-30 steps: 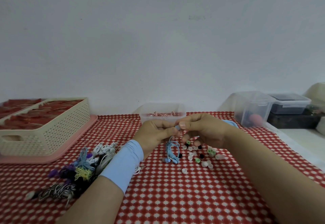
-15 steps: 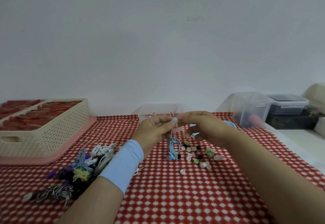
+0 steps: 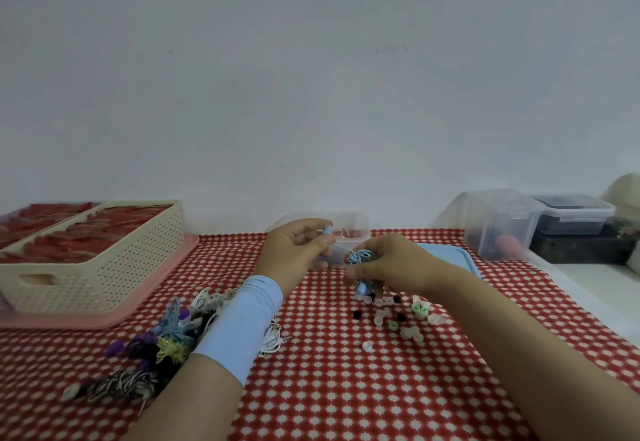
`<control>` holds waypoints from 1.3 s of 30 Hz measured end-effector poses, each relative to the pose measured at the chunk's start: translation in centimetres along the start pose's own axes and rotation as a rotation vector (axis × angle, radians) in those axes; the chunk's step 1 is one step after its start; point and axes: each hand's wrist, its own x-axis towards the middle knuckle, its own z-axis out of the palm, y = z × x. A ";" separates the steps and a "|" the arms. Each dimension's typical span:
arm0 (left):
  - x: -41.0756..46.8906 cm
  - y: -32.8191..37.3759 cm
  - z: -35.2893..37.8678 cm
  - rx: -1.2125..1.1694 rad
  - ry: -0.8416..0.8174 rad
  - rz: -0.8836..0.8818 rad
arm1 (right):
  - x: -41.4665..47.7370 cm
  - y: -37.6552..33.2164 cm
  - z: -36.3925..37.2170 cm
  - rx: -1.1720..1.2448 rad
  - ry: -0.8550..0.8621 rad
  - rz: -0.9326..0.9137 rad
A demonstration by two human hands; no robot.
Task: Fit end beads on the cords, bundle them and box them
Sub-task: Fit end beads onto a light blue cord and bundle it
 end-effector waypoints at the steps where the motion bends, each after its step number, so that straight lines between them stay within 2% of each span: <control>1: 0.1 0.1 -0.1 0.018 0.010 -0.001 | 0.1 -0.1 -0.1 -0.007 0.024 0.001; 7: 2.6 1.8 -0.9 0.183 -0.024 0.087 | 1.9 -1.4 -1.4 -0.091 0.173 -0.019; 11: 6.4 3.0 -2.1 0.317 -0.029 0.051 | 5.8 -2.7 -2.9 -0.360 0.358 0.022; 16: 9.6 1.2 -2.9 0.655 -0.064 0.015 | 10.0 -3.0 -3.2 -0.627 0.264 0.019; 19: 10.8 -0.1 -2.8 0.770 -0.099 0.015 | 12.1 -2.2 -2.6 -0.748 0.235 0.021; 26: 11.5 -1.3 -2.1 0.832 -0.233 -0.010 | 13.4 0.0 -2.6 -0.811 0.237 -0.017; 29: 10.9 -1.2 -2.3 0.908 -0.318 -0.006 | 12.8 0.4 -2.0 -0.944 0.165 -0.020; 32: 10.0 -0.6 -3.0 0.945 -0.314 0.045 | 12.0 -0.2 -1.9 -1.045 0.106 -0.015; 35: 9.0 0.3 -3.6 0.952 -0.278 0.097 | 11.5 -1.0 -2.0 -1.052 0.155 -0.044; 37: 7.9 1.2 -4.4 0.947 -0.263 0.099 | 10.7 -2.0 -1.5 -0.991 0.222 -0.072; 39: 6.8 2.0 -5.2 0.948 -0.254 0.078 | 9.5 -3.8 -0.5 -0.876 0.212 -0.099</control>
